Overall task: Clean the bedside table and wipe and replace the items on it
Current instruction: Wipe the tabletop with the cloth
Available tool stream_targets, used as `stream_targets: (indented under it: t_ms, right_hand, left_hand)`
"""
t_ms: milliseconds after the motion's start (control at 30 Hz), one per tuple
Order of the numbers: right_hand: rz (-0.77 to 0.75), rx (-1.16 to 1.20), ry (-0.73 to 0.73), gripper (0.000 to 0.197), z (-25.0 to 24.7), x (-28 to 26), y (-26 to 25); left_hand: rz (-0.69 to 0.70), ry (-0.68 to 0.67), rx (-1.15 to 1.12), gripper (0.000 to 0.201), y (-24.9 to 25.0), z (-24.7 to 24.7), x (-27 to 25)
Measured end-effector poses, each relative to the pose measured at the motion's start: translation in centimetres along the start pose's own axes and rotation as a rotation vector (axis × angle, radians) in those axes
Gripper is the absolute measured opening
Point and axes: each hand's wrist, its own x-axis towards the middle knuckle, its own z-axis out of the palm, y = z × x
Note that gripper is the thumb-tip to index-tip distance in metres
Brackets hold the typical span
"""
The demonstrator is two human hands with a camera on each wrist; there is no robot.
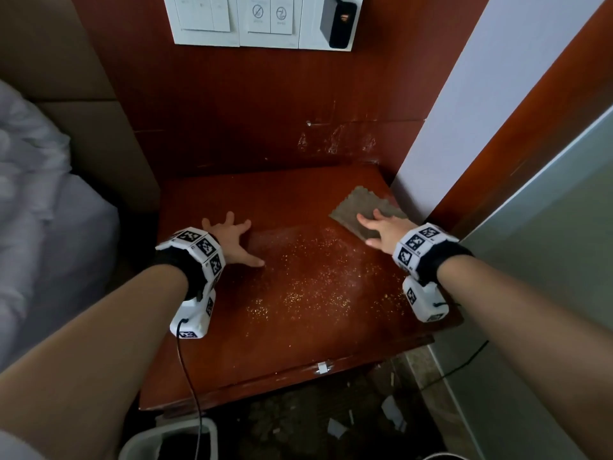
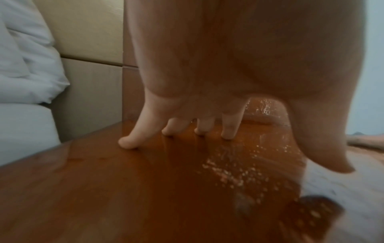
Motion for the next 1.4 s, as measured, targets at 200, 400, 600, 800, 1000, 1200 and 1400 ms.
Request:
stream_targets:
  t_ms: [200, 400, 600, 800, 1000, 1200, 1400]
  right_hand:
    - [-0.102, -0.026, -0.003, 0.060, 0.9, -0.8, -1.5]
    - [-0.134, -0.044, -0.037, 0.061, -0.2, 0.6, -2.1]
    - [-0.104, -0.061, -0.004, 0.061, -3.7, 2.1, -3.1]
    - [-0.149, -0.103, 0.002, 0.061, -4.3, 3.2, -5.0]
    - [-0.183, -0.102, -0.001, 0.060, -3.0, 2.9, -5.9]
    - [-0.240, -0.107, 0.006, 0.060, -1.3, 0.9, -6.8]
    - [-0.256, -0.109, 0.003, 0.061, -1.3, 1.3, -6.9]
  left_hand:
    - [-0.019, -0.013, -0.021, 0.098, -0.4, 0.3, 0.5]
    - [-0.025, -0.013, -0.041, 0.094, -0.4, 0.2, 0.4]
    - [0.013, 0.018, -0.039, 0.091, 0.7, -0.7, 0.5]
    - [-0.032, 0.011, -0.065, 0.084, 0.1, 0.2, 0.1]
    - [-0.038, 0.007, -0.042, 0.082, -0.3, 0.1, 0.8]
    - [-0.025, 0.007, 0.005, 0.082, -1.2, 0.3, 0.9]
    - [-0.035, 0.011, -0.066, 0.099, -4.4, 0.6, -0.1]
